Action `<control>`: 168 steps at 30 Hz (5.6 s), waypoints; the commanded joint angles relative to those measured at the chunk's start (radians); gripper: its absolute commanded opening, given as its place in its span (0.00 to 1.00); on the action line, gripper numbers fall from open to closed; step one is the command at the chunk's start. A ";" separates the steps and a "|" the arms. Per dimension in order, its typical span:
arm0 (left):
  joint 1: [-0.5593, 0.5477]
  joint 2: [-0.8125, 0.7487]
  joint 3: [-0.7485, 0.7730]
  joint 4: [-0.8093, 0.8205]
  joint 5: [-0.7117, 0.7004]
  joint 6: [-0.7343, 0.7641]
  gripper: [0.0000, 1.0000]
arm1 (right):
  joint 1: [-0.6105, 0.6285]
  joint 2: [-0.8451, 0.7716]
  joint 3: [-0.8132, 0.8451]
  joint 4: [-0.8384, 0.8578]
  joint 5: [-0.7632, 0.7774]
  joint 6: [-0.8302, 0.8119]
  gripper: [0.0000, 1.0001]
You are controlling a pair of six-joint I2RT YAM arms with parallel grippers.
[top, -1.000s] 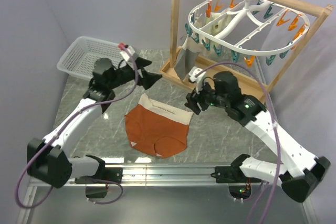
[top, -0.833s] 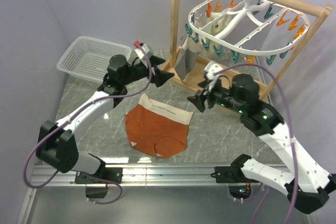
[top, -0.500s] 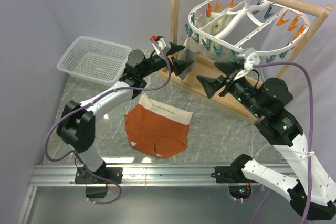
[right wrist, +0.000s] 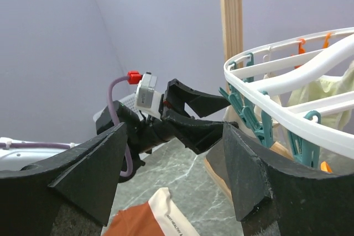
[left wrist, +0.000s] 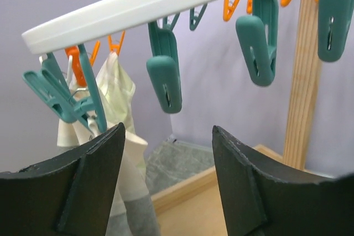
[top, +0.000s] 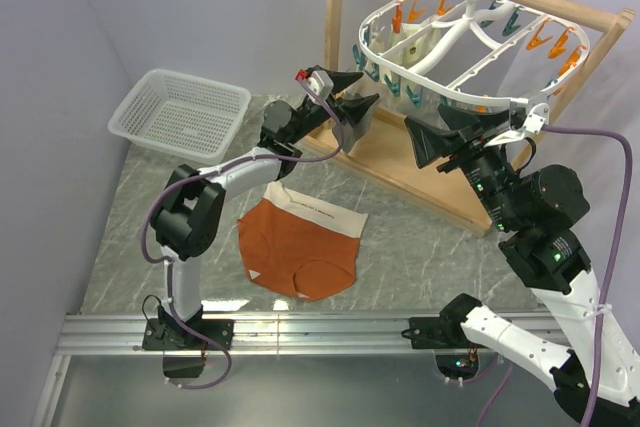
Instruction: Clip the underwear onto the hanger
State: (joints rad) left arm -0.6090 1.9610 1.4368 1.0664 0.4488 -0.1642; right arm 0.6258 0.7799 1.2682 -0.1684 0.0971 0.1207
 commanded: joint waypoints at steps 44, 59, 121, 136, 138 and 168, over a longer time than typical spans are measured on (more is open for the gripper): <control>-0.003 -0.017 0.114 -0.032 0.050 0.034 0.00 | -0.023 0.196 -0.061 0.167 0.144 0.008 0.67; 0.003 -0.163 0.192 -0.496 0.146 0.258 0.00 | -0.054 0.351 0.095 0.211 0.109 0.148 0.64; 0.018 -0.149 0.287 -0.671 0.307 0.175 0.36 | -0.141 0.556 0.232 0.147 0.024 0.270 0.00; 0.011 -0.116 0.355 -0.677 0.315 0.120 0.00 | -0.156 0.549 0.223 0.127 -0.036 0.339 0.13; 0.011 -0.119 0.347 -0.675 0.320 0.121 0.00 | -0.179 0.548 0.230 0.106 -0.071 0.398 0.28; 0.011 -0.083 0.416 -0.730 0.291 0.114 0.00 | -0.232 0.506 0.295 -0.190 -0.020 0.409 0.56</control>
State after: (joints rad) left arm -0.5987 1.8805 1.7874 0.3096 0.7326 -0.0235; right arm 0.4156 1.2945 1.5394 -0.3016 0.0193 0.5724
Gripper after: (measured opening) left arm 0.190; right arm 0.561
